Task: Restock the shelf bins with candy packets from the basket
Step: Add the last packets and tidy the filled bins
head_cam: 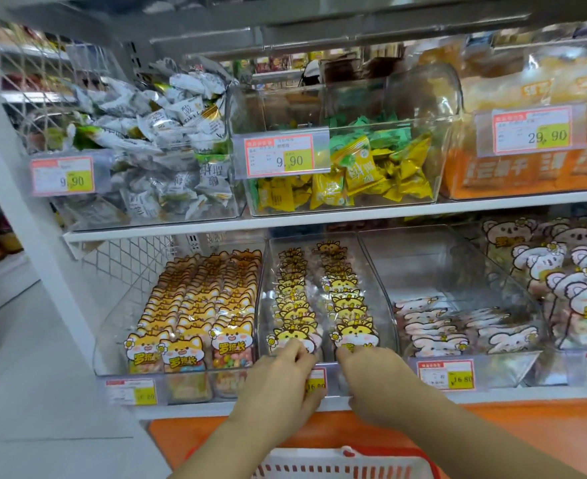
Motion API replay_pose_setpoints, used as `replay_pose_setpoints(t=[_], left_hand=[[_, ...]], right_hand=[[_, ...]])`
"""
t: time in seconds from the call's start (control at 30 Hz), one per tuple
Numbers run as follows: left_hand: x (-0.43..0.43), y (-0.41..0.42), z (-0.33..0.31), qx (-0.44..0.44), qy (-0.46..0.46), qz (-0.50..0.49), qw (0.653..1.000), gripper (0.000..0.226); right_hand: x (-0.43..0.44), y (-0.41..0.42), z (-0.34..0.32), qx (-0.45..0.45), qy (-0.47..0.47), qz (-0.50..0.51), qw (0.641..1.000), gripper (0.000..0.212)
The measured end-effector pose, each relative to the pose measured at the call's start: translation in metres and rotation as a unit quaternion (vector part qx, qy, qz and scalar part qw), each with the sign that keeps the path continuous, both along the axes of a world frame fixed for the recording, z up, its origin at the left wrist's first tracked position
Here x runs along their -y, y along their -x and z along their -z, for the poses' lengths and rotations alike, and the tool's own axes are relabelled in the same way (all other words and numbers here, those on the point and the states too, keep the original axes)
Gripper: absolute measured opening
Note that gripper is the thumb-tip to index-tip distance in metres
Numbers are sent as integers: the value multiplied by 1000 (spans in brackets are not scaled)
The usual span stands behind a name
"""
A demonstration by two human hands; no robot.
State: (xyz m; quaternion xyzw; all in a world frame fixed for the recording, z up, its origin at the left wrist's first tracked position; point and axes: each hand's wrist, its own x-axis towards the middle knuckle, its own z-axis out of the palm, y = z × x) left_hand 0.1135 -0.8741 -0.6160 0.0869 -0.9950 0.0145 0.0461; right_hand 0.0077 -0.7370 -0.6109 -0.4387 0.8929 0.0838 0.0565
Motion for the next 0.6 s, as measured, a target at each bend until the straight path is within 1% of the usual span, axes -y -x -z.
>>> replay_pose_setpoints(t=[0.07, 0.13, 0.2, 0.27, 0.33, 0.4, 0.47, 0.53, 0.6], left_hand=[[2, -2, -3, 16, 6, 9, 1000, 49], [8, -4, -4, 10, 28, 31, 999, 43], [17, -9, -1, -13, 29, 47, 998, 39], [26, -21, 4, -70, 29, 83, 994, 32], [38, -39, 7, -151, 26, 107, 982, 20], [59, -60, 10, -193, 14, 82, 978, 18], [85, -78, 12, -203, -5, 19, 979, 23], [113, -93, 14, -202, -23, -42, 978, 33], [136, -103, 15, -174, -27, -89, 980, 41]], right_hand=[[-4, -3, 3, -21, 3, -8, 1000, 50], [-10, -5, 1, -21, 39, -6, 999, 41], [-14, -7, -3, 0, 83, 8, 997, 33], [-11, -15, -9, 17, 138, 8, 990, 30], [3, -31, -22, 18, 207, -26, 978, 25], [25, -50, -35, 34, 257, -69, 963, 21], [55, -67, -38, 65, 272, -94, 956, 20], [87, -79, -32, 77, 235, -94, 964, 22], [114, -86, -22, 69, 188, -82, 976, 25]])
